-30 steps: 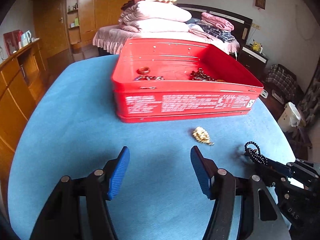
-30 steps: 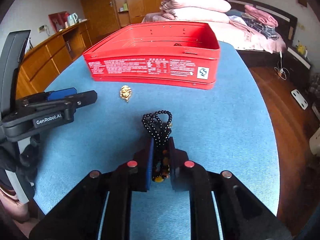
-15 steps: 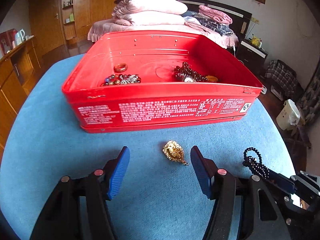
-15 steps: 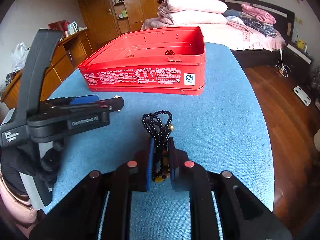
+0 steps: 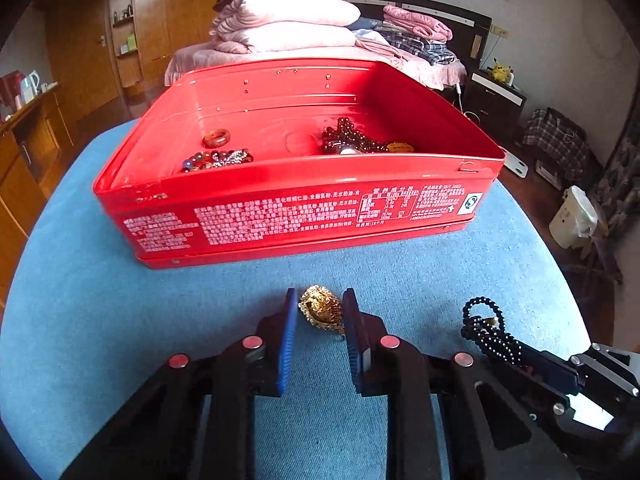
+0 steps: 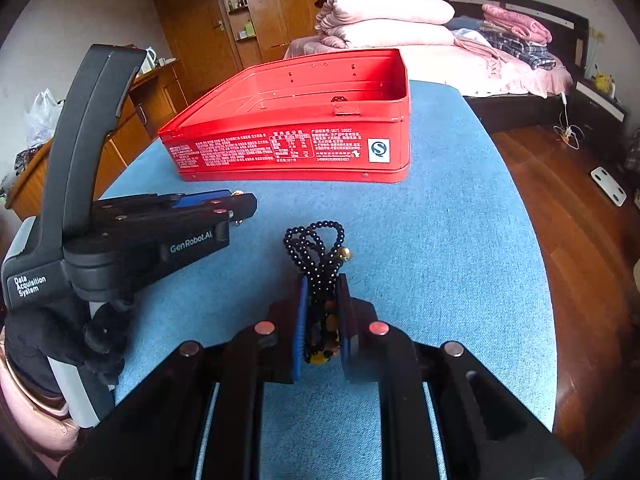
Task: Organize jewelry
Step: 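Close the left tool on the gold pendant while the right tool holds the black beads, then carry the pendant and black beads into the red tin and open both tools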
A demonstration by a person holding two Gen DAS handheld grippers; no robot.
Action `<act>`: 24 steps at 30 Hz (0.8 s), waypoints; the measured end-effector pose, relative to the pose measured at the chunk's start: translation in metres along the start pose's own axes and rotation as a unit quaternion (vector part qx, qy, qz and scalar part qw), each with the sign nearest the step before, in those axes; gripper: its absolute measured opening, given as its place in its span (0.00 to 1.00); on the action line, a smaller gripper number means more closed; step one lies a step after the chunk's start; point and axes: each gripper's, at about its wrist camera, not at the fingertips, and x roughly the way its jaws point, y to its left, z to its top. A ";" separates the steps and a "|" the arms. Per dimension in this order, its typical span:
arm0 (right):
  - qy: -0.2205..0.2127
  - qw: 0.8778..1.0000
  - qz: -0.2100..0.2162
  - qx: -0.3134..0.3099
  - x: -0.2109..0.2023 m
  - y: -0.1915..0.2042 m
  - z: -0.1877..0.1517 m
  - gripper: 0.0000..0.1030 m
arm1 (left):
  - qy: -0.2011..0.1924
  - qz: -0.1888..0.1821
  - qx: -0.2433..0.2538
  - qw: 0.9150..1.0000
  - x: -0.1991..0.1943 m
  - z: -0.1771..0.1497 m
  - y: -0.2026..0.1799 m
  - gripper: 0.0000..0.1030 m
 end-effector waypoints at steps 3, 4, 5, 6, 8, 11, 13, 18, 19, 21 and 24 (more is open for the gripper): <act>-0.002 1.000 0.002 0.001 -0.002 0.002 -0.001 0.12 | -0.009 -0.009 -0.008 1.000 -0.011 -0.003 0.010 0.22; -0.003 1.000 0.001 0.001 -0.002 0.003 -0.001 0.12 | -0.012 -0.009 -0.010 1.000 -0.014 -0.004 0.013 0.22; -0.004 1.000 0.001 0.001 -0.003 0.004 0.000 0.12 | -0.015 -0.009 -0.011 1.000 -0.019 -0.006 0.018 0.22; -0.005 1.000 0.003 0.001 -0.004 0.006 0.000 0.12 | -0.017 -0.009 -0.013 1.000 -0.023 -0.006 0.021 0.22; -0.007 1.000 0.004 -0.001 -0.004 0.010 0.001 0.12 | -0.023 -0.007 -0.018 1.000 -0.031 -0.009 0.031 0.22; -0.008 1.000 0.007 -0.005 -0.005 0.018 0.003 0.12 | -0.029 -0.005 -0.022 0.999 -0.042 -0.012 0.040 0.22; -0.012 1.000 0.009 -0.006 -0.007 0.023 0.005 0.12 | -0.034 0.001 -0.022 0.999 -0.049 -0.014 0.046 0.22; -0.014 1.000 0.007 -0.015 -0.009 0.037 0.013 0.12 | -0.042 0.010 -0.026 0.999 -0.059 -0.013 0.055 0.22; -0.015 1.000 0.007 -0.017 -0.010 0.039 0.015 0.12 | -0.043 0.011 -0.026 0.999 -0.060 -0.013 0.056 0.22; -0.016 1.000 0.007 -0.019 -0.010 0.043 0.017 0.12 | -0.045 0.009 -0.026 0.999 -0.062 -0.012 0.058 0.22; -0.019 1.000 0.003 -0.020 -0.012 0.046 0.024 0.12 | -0.048 0.007 -0.027 0.998 -0.064 -0.013 0.062 0.22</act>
